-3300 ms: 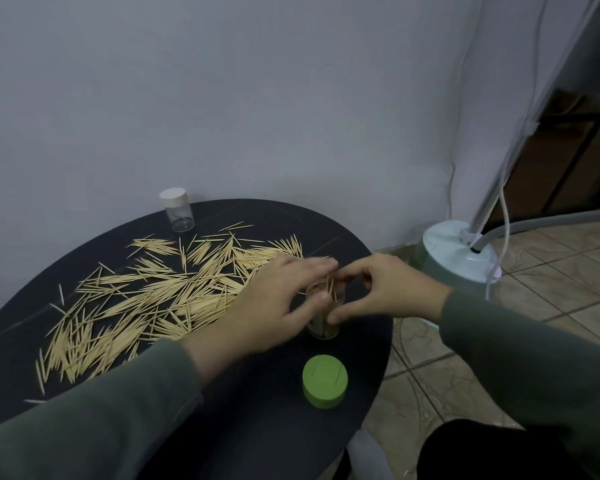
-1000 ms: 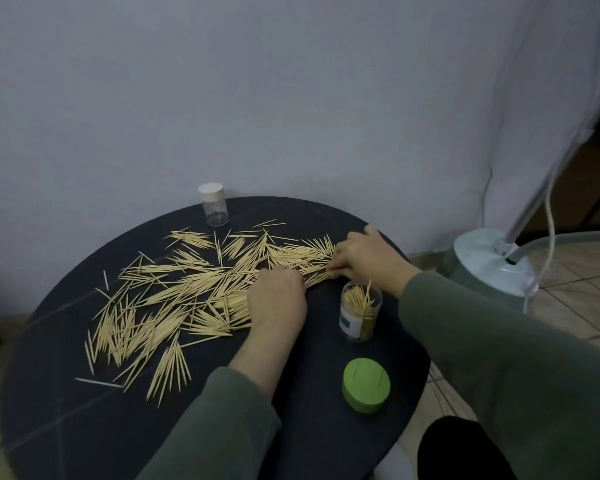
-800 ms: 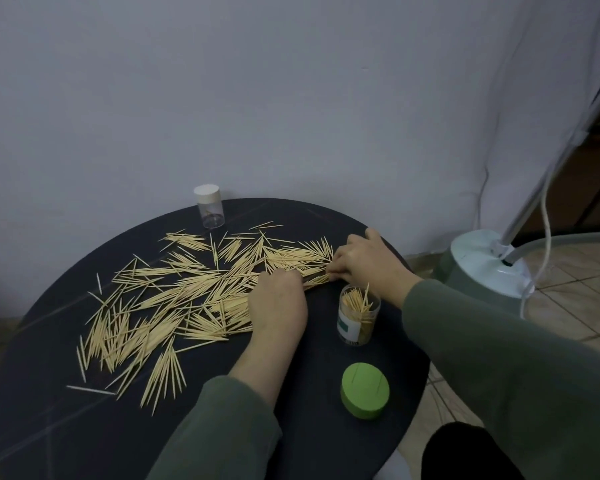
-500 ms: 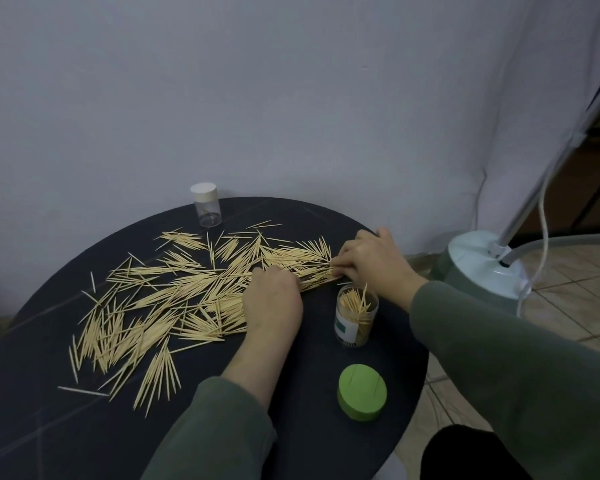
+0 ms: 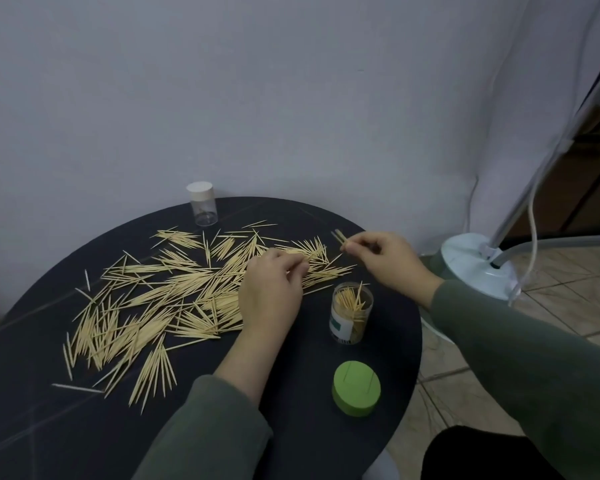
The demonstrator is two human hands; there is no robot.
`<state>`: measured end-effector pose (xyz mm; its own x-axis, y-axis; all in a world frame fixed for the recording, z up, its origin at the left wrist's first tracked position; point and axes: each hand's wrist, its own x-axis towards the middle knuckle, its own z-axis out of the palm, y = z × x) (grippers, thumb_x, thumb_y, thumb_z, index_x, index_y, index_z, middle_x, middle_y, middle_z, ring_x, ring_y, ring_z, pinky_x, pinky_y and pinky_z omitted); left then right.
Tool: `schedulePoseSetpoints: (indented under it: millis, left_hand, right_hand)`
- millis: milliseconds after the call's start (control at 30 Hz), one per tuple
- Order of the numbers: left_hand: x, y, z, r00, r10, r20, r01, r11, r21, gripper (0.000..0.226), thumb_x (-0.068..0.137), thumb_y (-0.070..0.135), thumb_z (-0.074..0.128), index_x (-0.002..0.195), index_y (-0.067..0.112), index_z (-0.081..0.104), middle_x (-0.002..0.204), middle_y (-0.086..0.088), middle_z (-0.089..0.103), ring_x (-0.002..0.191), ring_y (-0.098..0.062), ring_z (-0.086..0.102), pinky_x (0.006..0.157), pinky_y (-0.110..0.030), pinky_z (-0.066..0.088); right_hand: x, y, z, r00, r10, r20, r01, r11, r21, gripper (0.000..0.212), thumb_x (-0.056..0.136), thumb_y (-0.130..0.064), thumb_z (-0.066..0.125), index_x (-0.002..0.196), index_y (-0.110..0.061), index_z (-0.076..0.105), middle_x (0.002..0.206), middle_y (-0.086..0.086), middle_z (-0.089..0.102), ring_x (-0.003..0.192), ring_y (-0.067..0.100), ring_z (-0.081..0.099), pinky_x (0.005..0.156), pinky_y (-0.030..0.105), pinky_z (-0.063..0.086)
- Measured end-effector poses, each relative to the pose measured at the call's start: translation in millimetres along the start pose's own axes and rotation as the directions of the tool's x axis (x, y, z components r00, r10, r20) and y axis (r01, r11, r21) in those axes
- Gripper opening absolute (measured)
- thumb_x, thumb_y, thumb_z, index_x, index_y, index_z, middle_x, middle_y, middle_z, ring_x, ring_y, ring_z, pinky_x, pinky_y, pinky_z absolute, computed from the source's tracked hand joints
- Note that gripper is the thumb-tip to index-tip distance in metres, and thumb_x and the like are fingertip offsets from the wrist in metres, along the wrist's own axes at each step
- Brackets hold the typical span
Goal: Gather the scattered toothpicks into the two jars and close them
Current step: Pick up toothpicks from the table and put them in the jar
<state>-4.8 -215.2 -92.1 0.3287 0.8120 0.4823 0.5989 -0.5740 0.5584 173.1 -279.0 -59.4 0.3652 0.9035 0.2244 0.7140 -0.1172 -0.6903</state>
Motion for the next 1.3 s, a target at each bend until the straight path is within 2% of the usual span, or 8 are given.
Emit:
schedulePoseSetpoints:
  millis: [67,200,333,467,767,867,1067,1300]
  left_hand:
    - [0.6,3.4,0.2,0.999,-0.05,-0.013,0.044,0.959,-0.279,0.018,0.091,0.031,0.063,0.106,0.025,0.072,0.098,0.012,0.064,0.092,-0.006,0.055,0.076,-0.024,0.041]
    - [0.3,19.4,-8.7,0.966,-0.197,0.167,0.256,0.659,-0.707,0.012,0.091,0.025,0.063,0.095,0.034,0.07,0.091,0.012,0.067,0.078,-0.004,0.054,0.072,-0.028,0.048]
    - [-1.1,29.9,-17.9,0.892,-0.248,0.377,0.444,0.332,-0.833,0.011,0.09,0.024,0.062,0.095,0.03,0.071,0.085,0.021,0.07,0.083,0.003,0.056,0.07,-0.024,0.04]
    - [-3.6,33.4,-17.0,0.845,-0.166,0.507,0.532,0.171,-0.83,0.023,0.075,0.034,0.066,0.096,0.026,0.072,0.075,0.022,0.066,0.078,-0.004,0.049,0.066,-0.027,0.035]
    - [-7.2,28.0,-9.9,0.784,-0.081,0.616,0.614,0.249,-0.749,0.027,0.069,0.035,0.069,0.093,0.025,0.078,0.096,0.012,0.07,0.089,-0.014,0.05,0.068,-0.031,0.035]
    - [-9.3,27.4,-8.1,0.778,-0.075,0.623,0.615,0.293,-0.732,0.031,0.069,0.035,0.068,0.096,0.024,0.076,0.088,0.012,0.069,0.082,-0.011,0.05,0.065,-0.03,0.034]
    - [-9.6,23.6,-7.3,0.75,-0.031,0.66,0.624,0.364,-0.691,0.014,0.087,0.024,0.064,0.095,0.023,0.076,0.089,0.007,0.073,0.09,-0.015,0.056,0.075,-0.035,0.037]
    - [-9.5,19.3,-7.9,0.739,0.031,0.673,0.597,0.433,-0.675,0.017,0.086,0.024,0.064,0.096,0.029,0.077,0.103,0.006,0.073,0.102,-0.017,0.06,0.08,-0.037,0.038]
  right_hand:
    - [-7.1,-8.0,-4.4,1.0,0.017,-0.008,-0.016,0.987,0.157,0.013,0.096,-0.027,0.055,0.091,-0.034,0.065,0.086,-0.015,0.063,0.083,0.004,0.056,0.072,0.02,0.044]
    - [-23.7,-17.0,-7.2,0.996,0.075,-0.038,-0.055,0.927,0.371,0.019,0.099,-0.025,0.05,0.09,-0.034,0.063,0.095,-0.011,0.064,0.09,0.001,0.056,0.064,0.009,0.042]
    - [-37.9,-18.0,-7.9,0.996,0.091,-0.022,-0.072,0.892,0.446,0.019,0.099,-0.022,0.047,0.092,-0.032,0.062,0.097,-0.015,0.063,0.093,-0.006,0.056,0.07,0.006,0.044]
    - [-47.0,-19.6,-9.2,1.0,0.024,0.002,-0.022,0.891,0.454,0.019,0.098,-0.018,0.048,0.091,-0.028,0.062,0.094,-0.014,0.064,0.084,-0.016,0.058,0.072,0.0,0.043]
    - [-50.2,-13.4,-6.7,0.989,-0.098,0.113,0.042,0.907,0.419,0.016,0.095,-0.01,0.052,0.094,-0.02,0.064,0.089,-0.007,0.066,0.086,-0.003,0.062,0.081,0.014,0.049]
    - [-48.2,-7.5,-10.3,0.984,-0.112,0.137,0.058,0.935,0.349,0.014,0.093,-0.01,0.056,0.093,-0.02,0.066,0.088,-0.007,0.067,0.086,-0.001,0.064,0.08,0.017,0.05]
    - [-45.4,-2.7,-16.4,0.978,-0.139,0.153,0.093,0.957,0.277,0.015,0.078,-0.036,0.066,0.087,-0.026,0.072,0.094,0.004,0.067,0.095,0.031,0.062,0.088,0.049,0.051]
    - [-46.1,-1.5,-15.6,0.962,-0.164,0.22,0.097,0.953,0.288,0.024,0.076,-0.048,0.071,0.093,-0.032,0.074,0.097,0.001,0.068,0.097,0.028,0.063,0.086,0.052,0.052]
